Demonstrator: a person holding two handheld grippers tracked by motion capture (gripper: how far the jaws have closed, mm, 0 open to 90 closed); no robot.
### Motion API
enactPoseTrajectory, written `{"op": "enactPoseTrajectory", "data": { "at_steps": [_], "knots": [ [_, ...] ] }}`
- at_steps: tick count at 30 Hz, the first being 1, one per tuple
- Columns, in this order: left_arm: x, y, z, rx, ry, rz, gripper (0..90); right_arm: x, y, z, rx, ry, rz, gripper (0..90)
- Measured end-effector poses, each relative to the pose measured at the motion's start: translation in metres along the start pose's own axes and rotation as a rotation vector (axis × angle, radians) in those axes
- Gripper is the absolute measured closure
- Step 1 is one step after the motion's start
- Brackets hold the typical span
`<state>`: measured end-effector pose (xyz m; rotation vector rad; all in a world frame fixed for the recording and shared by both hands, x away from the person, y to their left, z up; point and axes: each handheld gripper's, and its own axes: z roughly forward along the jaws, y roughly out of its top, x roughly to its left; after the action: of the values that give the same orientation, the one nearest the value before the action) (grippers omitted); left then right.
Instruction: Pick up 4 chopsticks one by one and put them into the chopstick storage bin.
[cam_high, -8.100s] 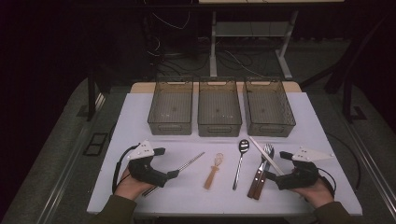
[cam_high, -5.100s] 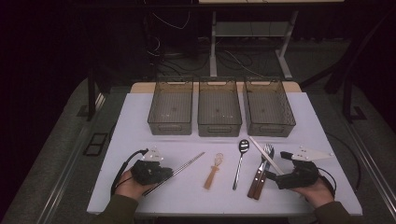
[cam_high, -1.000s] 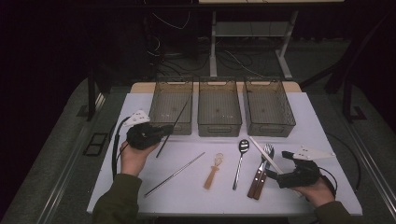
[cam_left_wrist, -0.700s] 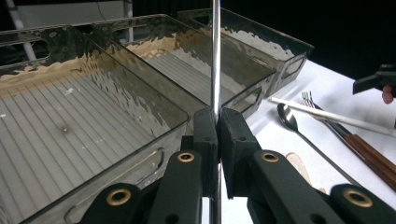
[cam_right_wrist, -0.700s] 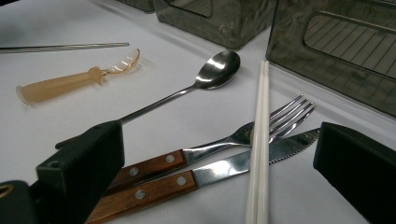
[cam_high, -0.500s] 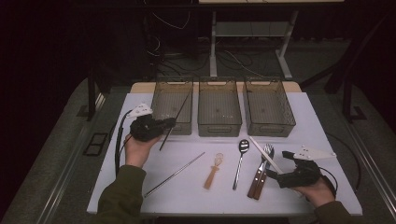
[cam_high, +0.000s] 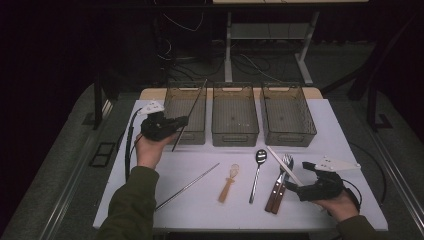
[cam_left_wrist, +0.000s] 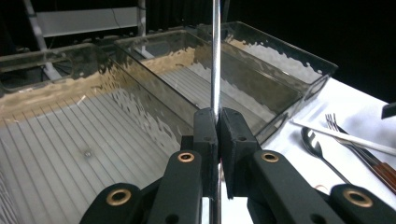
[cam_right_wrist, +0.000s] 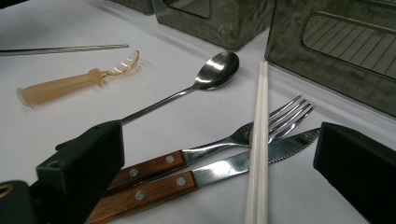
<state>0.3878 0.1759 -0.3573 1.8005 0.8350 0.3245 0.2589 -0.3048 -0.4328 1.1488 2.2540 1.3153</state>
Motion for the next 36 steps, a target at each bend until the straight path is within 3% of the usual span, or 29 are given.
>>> {"op": "enactPoseTrajectory", "data": {
  "at_steps": [25,36],
  "knots": [
    [0.039,0.04,0.008,-0.027,0.075,-0.021,85.2,0.0,0.0,0.0,-0.013,-0.001,0.008,2.1],
    [0.062,0.046,0.026,0.023,0.144,-0.05,85.2,0.0,0.0,-0.001,-0.019,-0.001,0.014,2.1]
  ]
}}
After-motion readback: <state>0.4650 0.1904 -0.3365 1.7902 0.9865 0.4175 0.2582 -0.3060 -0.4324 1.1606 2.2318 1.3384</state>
